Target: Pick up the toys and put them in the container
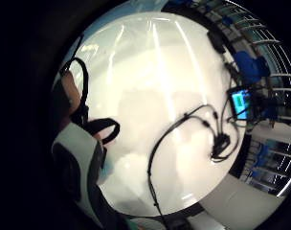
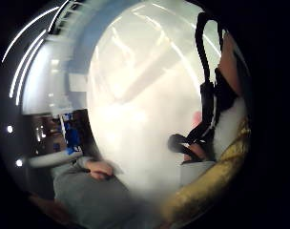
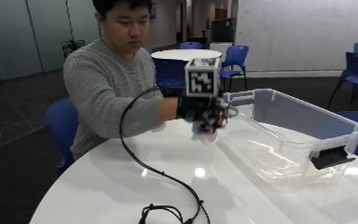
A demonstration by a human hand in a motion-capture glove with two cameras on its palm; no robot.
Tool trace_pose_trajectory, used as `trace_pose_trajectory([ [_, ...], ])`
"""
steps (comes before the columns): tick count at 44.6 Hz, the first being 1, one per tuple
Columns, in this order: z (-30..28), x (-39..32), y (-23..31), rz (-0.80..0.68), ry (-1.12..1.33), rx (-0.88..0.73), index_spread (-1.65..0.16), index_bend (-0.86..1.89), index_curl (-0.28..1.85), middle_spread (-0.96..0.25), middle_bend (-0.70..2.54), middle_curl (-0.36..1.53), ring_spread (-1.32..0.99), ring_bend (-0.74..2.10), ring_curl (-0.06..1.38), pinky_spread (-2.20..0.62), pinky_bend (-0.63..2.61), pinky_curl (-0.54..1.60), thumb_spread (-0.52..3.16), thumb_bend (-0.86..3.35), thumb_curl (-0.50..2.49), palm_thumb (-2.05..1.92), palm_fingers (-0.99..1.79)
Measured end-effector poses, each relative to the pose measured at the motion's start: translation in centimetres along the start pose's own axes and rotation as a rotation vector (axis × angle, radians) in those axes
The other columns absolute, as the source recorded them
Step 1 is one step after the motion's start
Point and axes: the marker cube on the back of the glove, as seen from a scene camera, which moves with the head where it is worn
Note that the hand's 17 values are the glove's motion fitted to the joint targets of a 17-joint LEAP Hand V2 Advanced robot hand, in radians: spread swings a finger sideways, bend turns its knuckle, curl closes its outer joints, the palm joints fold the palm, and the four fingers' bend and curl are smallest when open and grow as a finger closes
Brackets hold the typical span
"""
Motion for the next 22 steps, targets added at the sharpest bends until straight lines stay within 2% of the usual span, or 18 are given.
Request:
trace_pose_trajectory([
  [5,-9.3,-1.1,-1.6,-0.065,-0.004,0.129,-0.33,0.72,0.76,-0.35,0.69,0.50,-0.46,1.00,0.45,-0.42,0.99,0.40,0.73,0.16,0.79,0.72,1.03],
  [10,-14.9,-3.2,-2.8,-0.118,-0.033,0.187,-0.32,0.74,0.81,-0.36,0.71,0.54,-0.46,1.01,0.47,-0.42,1.00,0.42,0.67,0.15,0.84,0.71,1.00],
  [13,-16.2,-4.7,-3.6,-0.164,-0.056,0.192,-0.31,0.74,0.84,-0.36,0.72,0.56,-0.46,1.02,0.49,-0.42,1.02,0.43,0.64,0.15,0.86,0.71,0.99],
  [18,-16.1,-7.8,-6.8,-0.038,-0.101,0.182,-0.31,0.74,0.89,-0.36,0.73,0.60,-0.47,1.03,0.51,-0.42,1.04,0.44,0.60,0.14,0.90,0.70,0.97],
  [22,-14.4,-12.7,-10.7,-0.071,-0.113,0.162,-0.30,0.74,0.93,-0.36,0.73,0.63,-0.46,1.04,0.52,-0.42,1.05,0.44,0.57,0.14,0.93,0.69,0.96],
])
